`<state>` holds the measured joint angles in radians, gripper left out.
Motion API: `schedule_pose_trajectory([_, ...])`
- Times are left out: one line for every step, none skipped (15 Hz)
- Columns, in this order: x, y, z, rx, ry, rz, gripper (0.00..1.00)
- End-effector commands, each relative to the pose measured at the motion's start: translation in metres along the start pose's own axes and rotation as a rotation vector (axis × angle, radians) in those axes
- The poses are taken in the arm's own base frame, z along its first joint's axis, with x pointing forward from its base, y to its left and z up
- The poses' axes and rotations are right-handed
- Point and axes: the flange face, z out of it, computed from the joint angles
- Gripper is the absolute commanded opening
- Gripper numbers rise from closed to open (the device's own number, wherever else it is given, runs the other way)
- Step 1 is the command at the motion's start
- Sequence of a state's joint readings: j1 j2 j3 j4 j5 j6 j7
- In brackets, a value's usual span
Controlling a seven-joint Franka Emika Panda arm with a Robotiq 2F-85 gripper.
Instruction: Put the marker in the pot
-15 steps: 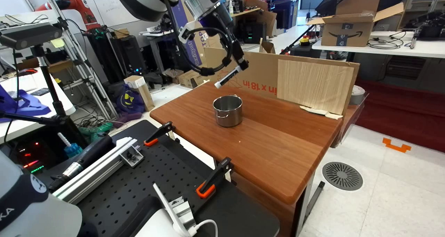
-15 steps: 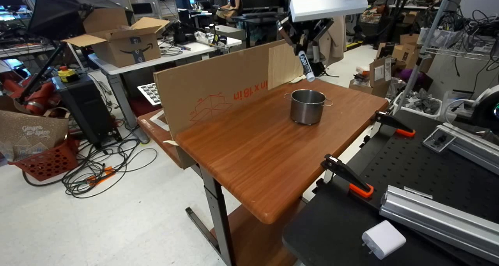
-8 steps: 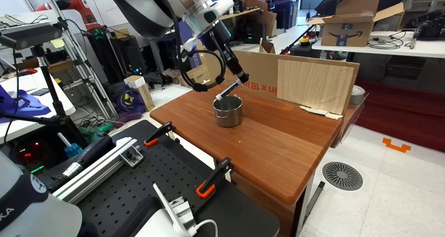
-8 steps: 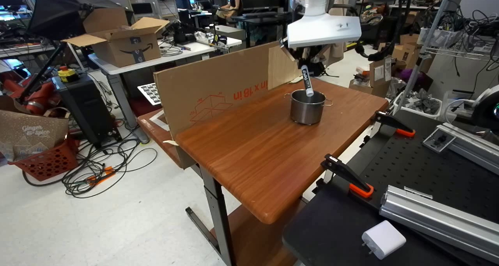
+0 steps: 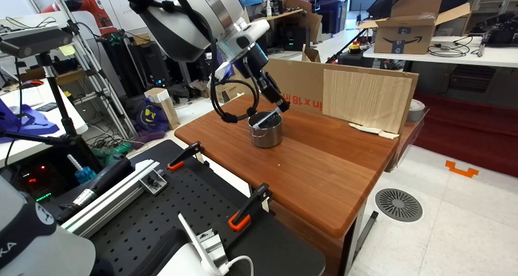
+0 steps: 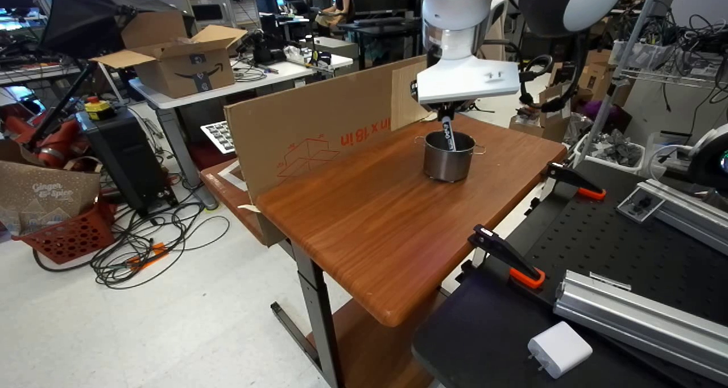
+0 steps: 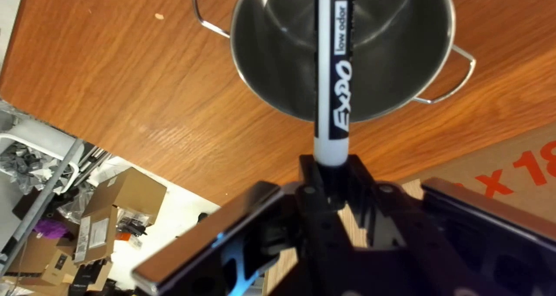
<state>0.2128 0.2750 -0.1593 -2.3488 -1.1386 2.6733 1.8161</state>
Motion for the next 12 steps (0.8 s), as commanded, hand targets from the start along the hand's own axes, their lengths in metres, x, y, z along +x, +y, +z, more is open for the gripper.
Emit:
schedule_pose_trajectory([-0.003, -0.006, 0.008, 0.006, 0.014, 0.006, 0.05])
schedule_pose_trajectory([-0.004, -0.006, 0.01, 0.003, 0.012, 0.005, 0.45])
schedule_pose_trajectory([-0.004, -0.006, 0.011, 0.003, 0.012, 0.01, 0.46])
schedule_pose_trajectory([-0.004, -0.006, 0.01, 0.007, 0.009, 0.014, 0.53])
schedule_pose_trajectory([-0.003, -0.007, 0.011, 0.01, 0.009, 0.017, 0.59])
schedule_pose_trajectory([-0.002, -0.007, 0.009, 0.013, 0.011, 0.019, 0.67])
schedule_pose_trajectory([-0.001, -0.007, 0.007, 0.016, 0.013, 0.021, 0.73])
schedule_pose_trajectory([0.0, -0.007, 0.003, 0.023, 0.013, 0.02, 0.81])
schedule_pose_trajectory([0.0, -0.007, 0.0, 0.027, 0.014, 0.018, 0.89])
schedule_pose_trajectory([-0.001, -0.005, -0.007, 0.035, 0.012, 0.007, 0.95])
schedule_pose_trajectory([-0.001, -0.005, -0.012, 0.041, 0.014, 0.002, 1.0])
schedule_pose_trajectory([-0.002, -0.003, -0.022, 0.058, 0.017, -0.003, 1.0])
